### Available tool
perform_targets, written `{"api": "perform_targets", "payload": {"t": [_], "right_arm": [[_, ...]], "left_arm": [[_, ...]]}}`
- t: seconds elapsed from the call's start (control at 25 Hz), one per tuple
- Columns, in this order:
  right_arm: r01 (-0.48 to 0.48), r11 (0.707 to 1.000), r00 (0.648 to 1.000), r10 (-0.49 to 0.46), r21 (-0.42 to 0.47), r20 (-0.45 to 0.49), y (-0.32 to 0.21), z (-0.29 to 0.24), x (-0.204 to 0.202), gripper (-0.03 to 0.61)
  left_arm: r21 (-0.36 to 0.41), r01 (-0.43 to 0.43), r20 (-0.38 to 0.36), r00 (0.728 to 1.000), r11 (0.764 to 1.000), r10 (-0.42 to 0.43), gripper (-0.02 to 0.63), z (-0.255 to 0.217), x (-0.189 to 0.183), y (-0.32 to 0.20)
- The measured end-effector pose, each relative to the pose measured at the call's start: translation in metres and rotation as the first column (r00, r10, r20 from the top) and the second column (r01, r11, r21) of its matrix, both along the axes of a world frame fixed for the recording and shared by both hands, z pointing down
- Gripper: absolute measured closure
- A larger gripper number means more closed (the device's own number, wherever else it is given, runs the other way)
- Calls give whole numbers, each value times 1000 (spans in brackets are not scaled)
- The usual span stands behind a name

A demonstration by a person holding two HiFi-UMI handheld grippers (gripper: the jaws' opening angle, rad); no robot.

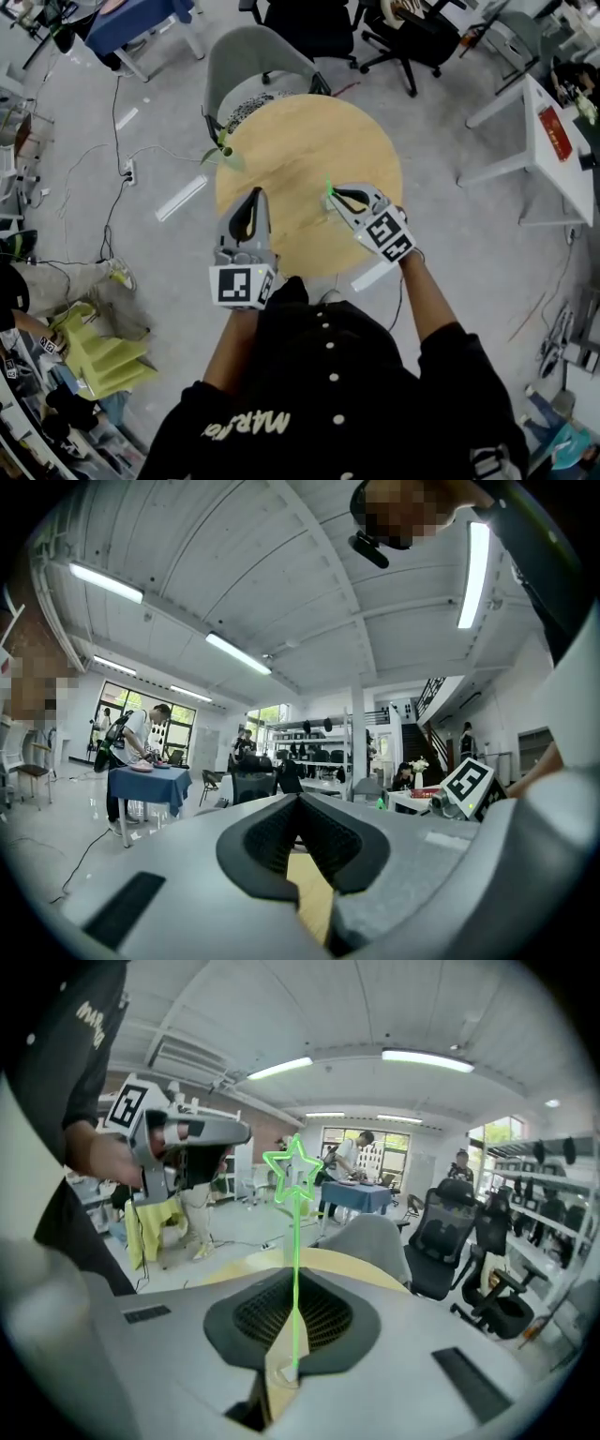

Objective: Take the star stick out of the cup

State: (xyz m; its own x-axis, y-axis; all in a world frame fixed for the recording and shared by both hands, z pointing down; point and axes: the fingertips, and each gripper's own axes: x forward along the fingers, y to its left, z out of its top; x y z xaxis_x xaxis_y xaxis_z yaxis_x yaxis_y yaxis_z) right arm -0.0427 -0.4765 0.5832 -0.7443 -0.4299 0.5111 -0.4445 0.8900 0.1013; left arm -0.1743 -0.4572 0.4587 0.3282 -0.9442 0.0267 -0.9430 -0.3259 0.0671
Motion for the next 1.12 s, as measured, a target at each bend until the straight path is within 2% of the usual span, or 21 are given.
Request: {"api": "perform_targets", "payload": {"t": [0.08,0.2,0.44,0.72,0.88,1.12], "right_arm": [[-86,996,994,87,-14,70,-1,-18,14,560],[-205,978,966,208,-33,151,-1,-44,30,560],[-342,939,893,332,-19,304,0,-103,53,560],[-414,909,829,354,49,434,5,-165,71,560],[-422,900,824,331,107,460,8,-197,80,560],[-497,858,773,373,126,513,10,-233,122,560]], "left_arm": [[6,-7,6,1000,1000,7,617,-5,5,1],[13,1,-4,1000,1000,-1,617,-12,6,1],[28,-1,-2,1000,1000,1,617,-29,11,3],[46,12,-15,1000,999,-11,617,-51,9,7],[34,26,-75,997,999,-24,617,-62,2,6],[58,50,-53,998,997,-47,617,-87,-3,8]]}}
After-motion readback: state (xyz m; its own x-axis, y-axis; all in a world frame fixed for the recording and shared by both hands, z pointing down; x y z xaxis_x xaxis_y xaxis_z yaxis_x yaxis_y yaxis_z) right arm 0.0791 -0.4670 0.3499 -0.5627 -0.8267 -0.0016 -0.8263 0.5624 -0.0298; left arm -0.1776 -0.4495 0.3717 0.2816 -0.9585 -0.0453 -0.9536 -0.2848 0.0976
